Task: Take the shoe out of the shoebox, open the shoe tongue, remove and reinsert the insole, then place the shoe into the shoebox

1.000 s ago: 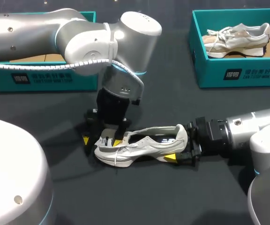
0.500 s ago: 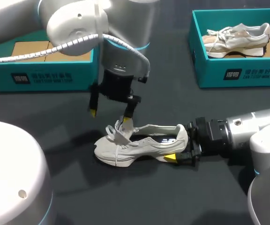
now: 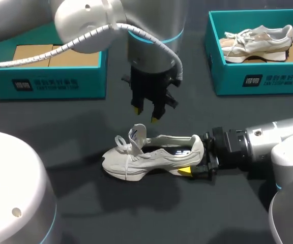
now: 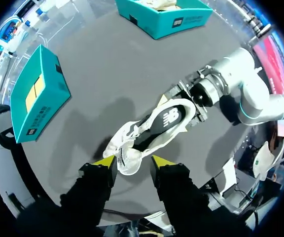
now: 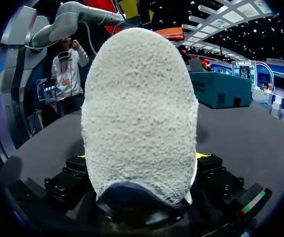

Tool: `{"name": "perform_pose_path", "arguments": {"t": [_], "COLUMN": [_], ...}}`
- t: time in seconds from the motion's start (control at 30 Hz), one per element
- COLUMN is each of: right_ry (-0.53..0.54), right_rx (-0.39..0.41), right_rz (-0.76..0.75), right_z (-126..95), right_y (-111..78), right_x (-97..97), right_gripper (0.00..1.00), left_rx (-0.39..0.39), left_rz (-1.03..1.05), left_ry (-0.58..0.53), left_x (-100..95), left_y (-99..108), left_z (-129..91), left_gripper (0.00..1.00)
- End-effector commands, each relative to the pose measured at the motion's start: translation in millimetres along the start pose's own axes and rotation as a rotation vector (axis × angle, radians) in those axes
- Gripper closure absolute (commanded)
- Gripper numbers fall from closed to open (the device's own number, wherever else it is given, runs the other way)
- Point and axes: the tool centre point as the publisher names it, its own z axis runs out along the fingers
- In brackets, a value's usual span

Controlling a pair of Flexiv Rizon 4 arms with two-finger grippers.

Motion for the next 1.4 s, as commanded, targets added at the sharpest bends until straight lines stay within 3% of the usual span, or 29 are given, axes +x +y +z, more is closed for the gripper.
{"name": "perform_pose_path", "arguments": {"t": [0.03,0.3,0.5,0.73,1.07,1.2,1.4], "right_ry": [-0.001,-0.001,-0.001,-0.001,-0.001,-0.001,-0.001], "right_rx": [0.004,0.004,0.004,0.004,0.004,0.004,0.004], "right_rz": [0.000,0.000,0.000,0.000,0.000,0.000,0.000], "right_z": [0.9,0.9,0.9,0.9,0.9,0.9,0.9], "right_y": [0.5,0.5,0.5,0.5,0.5,0.5,0.5], "right_x": [0.7,0.7,0.7,0.7,0.7,0.7,0.7], "right_gripper": [1.00,1.00,1.00,1.00,1.00,1.00,1.00], "left_rx": [0.065,0.065,0.112,0.148,0.148,0.129,0.129], "left_rz": [0.596,0.596,0.755,0.916,0.916,0.944,0.993], "left_ry": [0.174,0.174,0.169,0.207,0.207,0.163,0.221], "left_x": [3.2,3.2,6.5,26.3,26.3,45.8,56.9], "left_y": [-4.8,-4.8,-0.5,4.7,4.7,-7.9,-21.9], "left_z": [0.8,0.8,20.7,52.3,52.3,76.2,97.0], "left_gripper": [1.00,1.00,1.00,1.00,1.00,1.00,1.00]}}
